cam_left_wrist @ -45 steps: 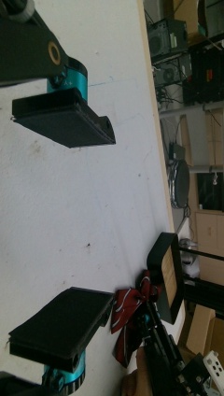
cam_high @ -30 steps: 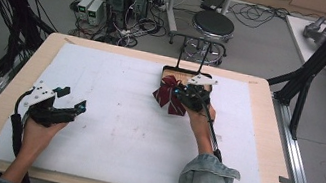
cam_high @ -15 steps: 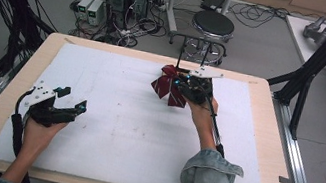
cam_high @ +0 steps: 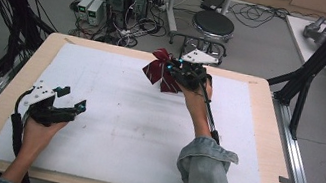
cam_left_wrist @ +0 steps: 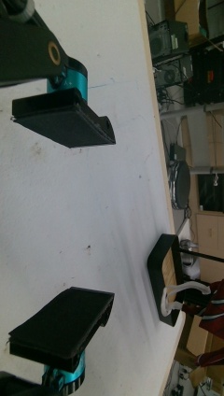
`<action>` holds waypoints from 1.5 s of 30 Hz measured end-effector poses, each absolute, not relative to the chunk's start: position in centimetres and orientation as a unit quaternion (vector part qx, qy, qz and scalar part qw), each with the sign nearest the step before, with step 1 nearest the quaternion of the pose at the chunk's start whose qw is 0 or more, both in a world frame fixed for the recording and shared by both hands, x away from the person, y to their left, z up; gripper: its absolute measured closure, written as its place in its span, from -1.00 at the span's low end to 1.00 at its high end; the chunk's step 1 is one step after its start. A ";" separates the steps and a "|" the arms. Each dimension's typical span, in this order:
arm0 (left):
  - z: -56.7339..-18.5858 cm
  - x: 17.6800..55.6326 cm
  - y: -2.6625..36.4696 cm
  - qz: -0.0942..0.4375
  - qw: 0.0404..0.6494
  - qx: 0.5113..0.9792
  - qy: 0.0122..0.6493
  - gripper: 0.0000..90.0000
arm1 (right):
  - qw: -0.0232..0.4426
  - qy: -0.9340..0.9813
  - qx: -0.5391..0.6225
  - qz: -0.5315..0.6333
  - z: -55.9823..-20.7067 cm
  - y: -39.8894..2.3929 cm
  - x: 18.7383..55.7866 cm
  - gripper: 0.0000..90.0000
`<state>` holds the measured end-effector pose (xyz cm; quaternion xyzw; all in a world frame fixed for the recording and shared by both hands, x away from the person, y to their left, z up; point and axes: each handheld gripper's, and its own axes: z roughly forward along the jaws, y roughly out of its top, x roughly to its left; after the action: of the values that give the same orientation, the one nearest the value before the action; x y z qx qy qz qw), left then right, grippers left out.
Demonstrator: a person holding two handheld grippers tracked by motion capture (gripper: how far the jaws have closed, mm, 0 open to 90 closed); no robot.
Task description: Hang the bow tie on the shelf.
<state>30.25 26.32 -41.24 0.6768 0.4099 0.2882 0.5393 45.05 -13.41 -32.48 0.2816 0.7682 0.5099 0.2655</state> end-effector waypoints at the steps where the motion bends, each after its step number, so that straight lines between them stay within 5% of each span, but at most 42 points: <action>1: -41.2 30.2 26.3 0.288 0.539 0.677 0.410 -0.54 | 0.266 0.768 0.282 0.510 -32.5 -13.4 45.1 0.67; 45: -41.3 30.5 26.3 0.280 0.548 0.673 0.410 -0.54 | 0.328 0.739 0.358 0.468 -32.8 -11.8 50.7 0.67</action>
<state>30.49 26.28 -41.31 0.6726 0.4104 0.2801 0.5483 50.66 -11.80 -32.82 0.3579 0.7387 0.4678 0.3277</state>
